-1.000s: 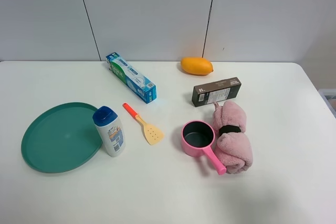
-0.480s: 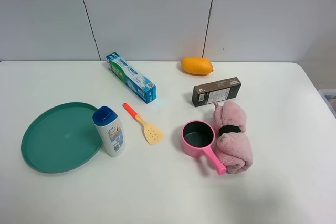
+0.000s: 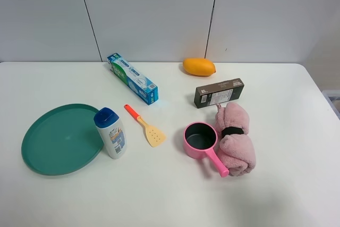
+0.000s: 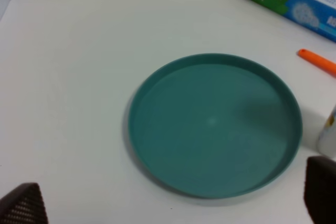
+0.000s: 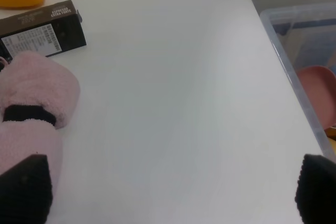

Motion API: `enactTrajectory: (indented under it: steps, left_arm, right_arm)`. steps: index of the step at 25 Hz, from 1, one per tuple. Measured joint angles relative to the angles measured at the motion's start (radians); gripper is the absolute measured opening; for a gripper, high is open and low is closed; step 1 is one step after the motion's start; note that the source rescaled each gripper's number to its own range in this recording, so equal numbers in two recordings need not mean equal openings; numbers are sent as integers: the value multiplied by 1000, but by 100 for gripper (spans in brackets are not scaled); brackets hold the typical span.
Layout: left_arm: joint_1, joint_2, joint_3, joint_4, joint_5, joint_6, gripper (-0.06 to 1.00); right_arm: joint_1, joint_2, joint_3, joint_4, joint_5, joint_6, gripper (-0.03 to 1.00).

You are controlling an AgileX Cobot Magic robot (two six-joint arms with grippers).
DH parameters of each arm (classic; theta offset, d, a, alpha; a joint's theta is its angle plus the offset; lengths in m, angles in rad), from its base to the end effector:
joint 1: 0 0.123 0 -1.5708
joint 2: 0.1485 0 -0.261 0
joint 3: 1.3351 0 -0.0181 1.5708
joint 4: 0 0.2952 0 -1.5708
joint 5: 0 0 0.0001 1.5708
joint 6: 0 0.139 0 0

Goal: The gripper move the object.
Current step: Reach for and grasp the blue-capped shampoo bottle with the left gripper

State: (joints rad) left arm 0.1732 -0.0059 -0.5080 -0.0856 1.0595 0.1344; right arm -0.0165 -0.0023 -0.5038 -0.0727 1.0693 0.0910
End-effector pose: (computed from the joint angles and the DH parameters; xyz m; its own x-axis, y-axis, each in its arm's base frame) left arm 0.0995 0.0069 0.2807 -0.4424 0.0160 -0.8967 -0.0654 0.9966 0.0501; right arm 0.0996 -0.0105 0.2776 -0.4524 0.0633 -0.8896 0.0986 0.9949 0.0207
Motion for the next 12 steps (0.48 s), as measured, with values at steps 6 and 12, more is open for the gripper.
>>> enactTrajectory:
  steps: [6,12]
  left_arm:
    - [0,0,-13,-112,-29,15,100]
    - [0,59,-21,-224,-145,24,100]
  right_arm:
    - [0,0,0,0,0,0,100]
    - [0,0,0,0,0,0,100]
